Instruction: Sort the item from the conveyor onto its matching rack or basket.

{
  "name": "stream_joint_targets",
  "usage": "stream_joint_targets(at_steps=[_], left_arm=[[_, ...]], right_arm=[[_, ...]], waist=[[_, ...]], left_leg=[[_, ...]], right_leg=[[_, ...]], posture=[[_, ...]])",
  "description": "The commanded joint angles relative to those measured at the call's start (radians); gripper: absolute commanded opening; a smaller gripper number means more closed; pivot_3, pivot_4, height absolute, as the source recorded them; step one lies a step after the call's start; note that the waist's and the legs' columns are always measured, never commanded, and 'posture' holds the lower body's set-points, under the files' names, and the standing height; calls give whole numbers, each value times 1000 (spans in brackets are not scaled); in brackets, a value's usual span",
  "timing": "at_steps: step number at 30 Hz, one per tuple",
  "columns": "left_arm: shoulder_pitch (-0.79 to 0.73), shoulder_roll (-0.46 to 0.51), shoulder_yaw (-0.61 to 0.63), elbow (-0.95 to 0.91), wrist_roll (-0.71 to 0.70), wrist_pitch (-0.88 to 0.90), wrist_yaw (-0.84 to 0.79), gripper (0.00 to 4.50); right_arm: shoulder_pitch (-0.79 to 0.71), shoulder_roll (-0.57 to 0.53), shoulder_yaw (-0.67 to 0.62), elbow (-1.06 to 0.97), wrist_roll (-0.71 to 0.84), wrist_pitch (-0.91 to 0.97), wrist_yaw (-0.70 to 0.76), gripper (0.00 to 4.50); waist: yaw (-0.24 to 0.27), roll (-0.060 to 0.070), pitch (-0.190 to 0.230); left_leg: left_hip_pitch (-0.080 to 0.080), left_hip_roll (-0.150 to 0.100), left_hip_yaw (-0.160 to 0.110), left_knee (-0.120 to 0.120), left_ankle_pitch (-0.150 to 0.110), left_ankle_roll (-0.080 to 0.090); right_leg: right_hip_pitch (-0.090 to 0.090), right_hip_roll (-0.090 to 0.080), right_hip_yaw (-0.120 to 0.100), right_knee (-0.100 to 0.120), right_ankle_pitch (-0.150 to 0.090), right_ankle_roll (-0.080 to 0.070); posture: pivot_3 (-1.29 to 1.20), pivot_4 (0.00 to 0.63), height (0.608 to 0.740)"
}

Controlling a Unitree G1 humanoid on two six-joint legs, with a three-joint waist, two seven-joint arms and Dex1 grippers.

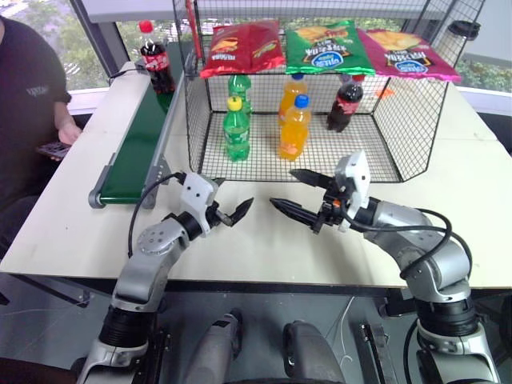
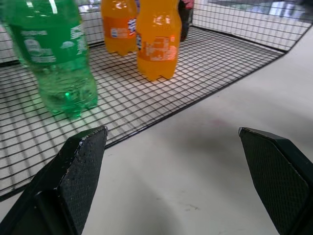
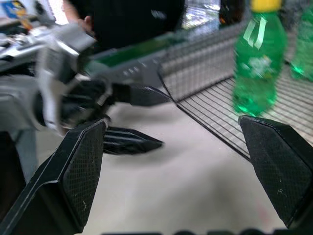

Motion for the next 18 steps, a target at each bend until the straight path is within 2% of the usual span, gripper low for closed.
stream_joint_targets(at_steps=[1,8,13,18], left_arm=[[-3,-18,65,-57,-11,-14,62,4500],[-19,-43,253,-98,-40,17,231,4500],[-41,4,391,-74,-66,41,292,4500],[-55,50,450,8,-58,20,311,4500]], right_arm=[[-32,3,7,-60,38,5,6,4461],[-66,-9,0,-78,71,19,12,4461],[-91,-10,2,-107,108,24,18,4461],[-98,-5,21,-92,97,8,17,4461]], waist=[[1,0,0],[0,0,0],[0,0,0],[2,0,0]], left_leg=[[0,0,0,0,0,0],[0,0,0,0,0,0],[0,0,0,0,0,0],[0,0,0,0,0,0]], right_leg=[[0,0,0,0,0,0],[0,0,0,0,0,0],[-1,0,-1,0,0,1],[0,0,-1,0,0,0]], posture=[[0,150,738],[0,150,738],[0,150,738],[0,150,738]])
